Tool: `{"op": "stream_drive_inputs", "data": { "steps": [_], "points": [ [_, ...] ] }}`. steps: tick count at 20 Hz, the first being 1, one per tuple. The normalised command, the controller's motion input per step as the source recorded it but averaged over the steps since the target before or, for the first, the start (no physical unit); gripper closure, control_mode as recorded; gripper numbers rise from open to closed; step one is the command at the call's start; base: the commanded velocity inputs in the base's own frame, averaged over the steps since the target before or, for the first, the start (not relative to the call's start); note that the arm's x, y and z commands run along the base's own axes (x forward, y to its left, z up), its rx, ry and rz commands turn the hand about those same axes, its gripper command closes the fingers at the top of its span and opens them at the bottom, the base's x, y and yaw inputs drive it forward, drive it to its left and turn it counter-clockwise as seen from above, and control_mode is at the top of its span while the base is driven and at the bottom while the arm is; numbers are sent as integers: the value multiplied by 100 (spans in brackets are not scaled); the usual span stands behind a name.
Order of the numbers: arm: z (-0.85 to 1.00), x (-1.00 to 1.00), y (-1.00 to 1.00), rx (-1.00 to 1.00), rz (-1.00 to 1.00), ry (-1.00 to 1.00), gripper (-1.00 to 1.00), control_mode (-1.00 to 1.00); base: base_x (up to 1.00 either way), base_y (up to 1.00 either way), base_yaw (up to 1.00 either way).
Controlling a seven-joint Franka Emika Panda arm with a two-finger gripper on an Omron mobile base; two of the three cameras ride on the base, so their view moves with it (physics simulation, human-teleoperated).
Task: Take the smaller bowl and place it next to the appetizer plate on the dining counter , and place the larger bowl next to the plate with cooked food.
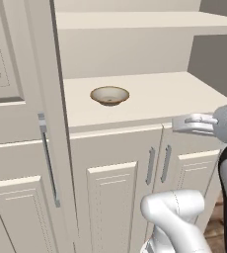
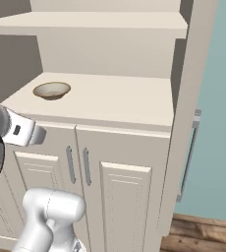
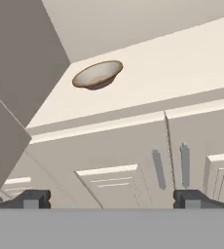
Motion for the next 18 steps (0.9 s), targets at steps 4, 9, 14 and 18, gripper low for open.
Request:
{"op": "stream_drive_inputs", "data": {
  "steps": [4, 9, 14, 18],
  "points": [
    [9, 46, 0, 1, -1, 14, -100, -100, 0, 0, 0],
    [-9, 57, 0, -1, 0, -3, -100, -100, 0, 0, 0],
    [-40, 46, 5, 0, -3, -15, -100, -100, 0, 0, 0],
    [-5, 48, 17, 2, -10, 0, -100, -100, 0, 0, 0]
  ]
}}
